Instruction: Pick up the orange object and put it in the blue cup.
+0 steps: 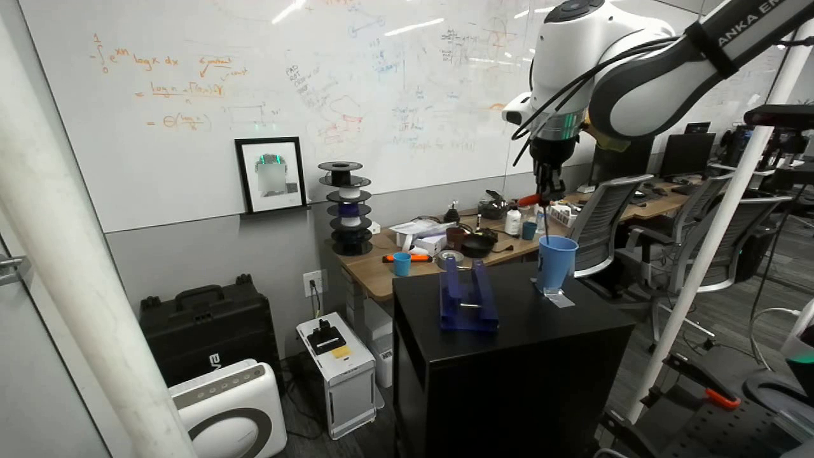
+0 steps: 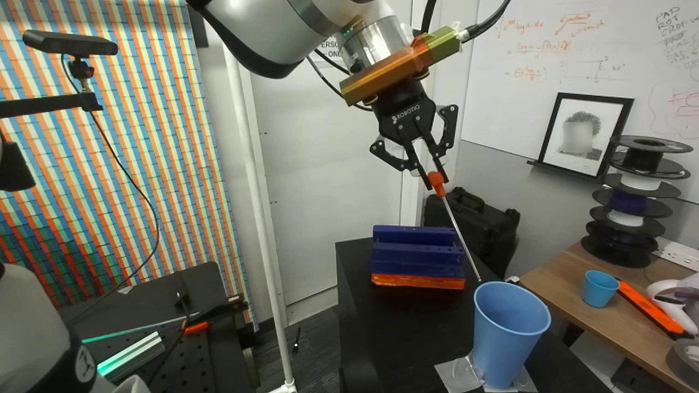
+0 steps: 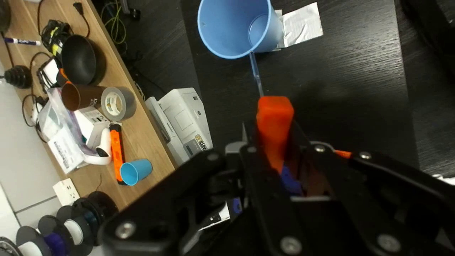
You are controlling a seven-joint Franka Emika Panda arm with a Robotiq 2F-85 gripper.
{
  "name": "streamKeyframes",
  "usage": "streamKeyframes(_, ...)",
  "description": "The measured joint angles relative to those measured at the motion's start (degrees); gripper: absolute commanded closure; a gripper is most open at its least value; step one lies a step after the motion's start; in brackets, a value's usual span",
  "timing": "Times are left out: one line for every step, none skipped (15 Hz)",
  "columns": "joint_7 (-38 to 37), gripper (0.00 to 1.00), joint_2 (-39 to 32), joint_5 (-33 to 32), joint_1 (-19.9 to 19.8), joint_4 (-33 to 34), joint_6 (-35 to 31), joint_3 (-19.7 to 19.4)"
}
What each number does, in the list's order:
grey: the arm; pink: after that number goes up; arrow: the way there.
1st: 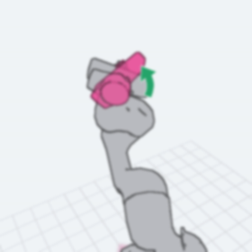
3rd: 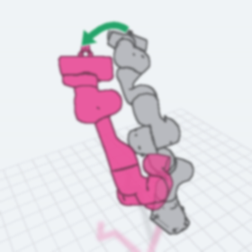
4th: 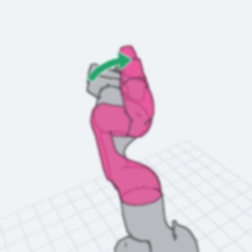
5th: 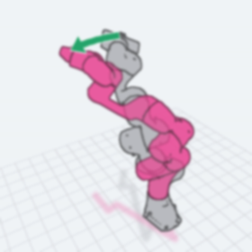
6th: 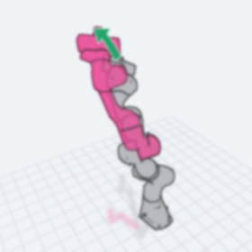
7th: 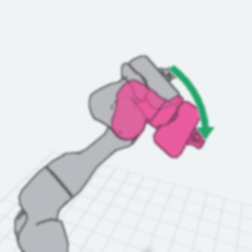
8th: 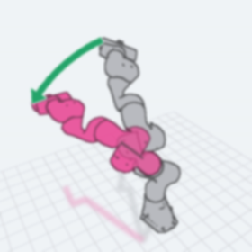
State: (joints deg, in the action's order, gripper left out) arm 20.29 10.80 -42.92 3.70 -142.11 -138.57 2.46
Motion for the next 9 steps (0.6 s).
streamKeyframes(-0.5, 0.88, 0.3, -0.1, -0.2, -0.3, 0.3, -0.1)
streamKeyframes(-1.0, 0.88, 0.5, -0.2, -0.5, -0.5, 0.7, -0.2)
streamKeyframes(-1.4, 0.88, 0.7, -0.3, -0.8, -0.7, 1.1, -0.4)
streamKeyframes(-1.7, 0.88, 0.9, -0.4, -1.1, -0.8, 1.2, -0.6)
streamKeyframes(-1.8, 0.88, 0.9, -0.6, -1.5, -0.9, 1.3, -0.7)
streamKeyframes(-2.0, 0.87, 0.9, -0.9, -1.9, -0.9, 1.4, -1.0)
streamKeyframes(-2.0, 0.87, 0.9, -1.2, -2.2, -0.9, 1.4, -1.2)
streamKeyframes(-2.0, 0.87, 0.7, -1.4, -2.4, -0.9, 1.3, -1.4)
streamKeyframes(-2.0, 0.87, 0.4, -1.6, -2.6, -0.9, 1.2, -1.7)
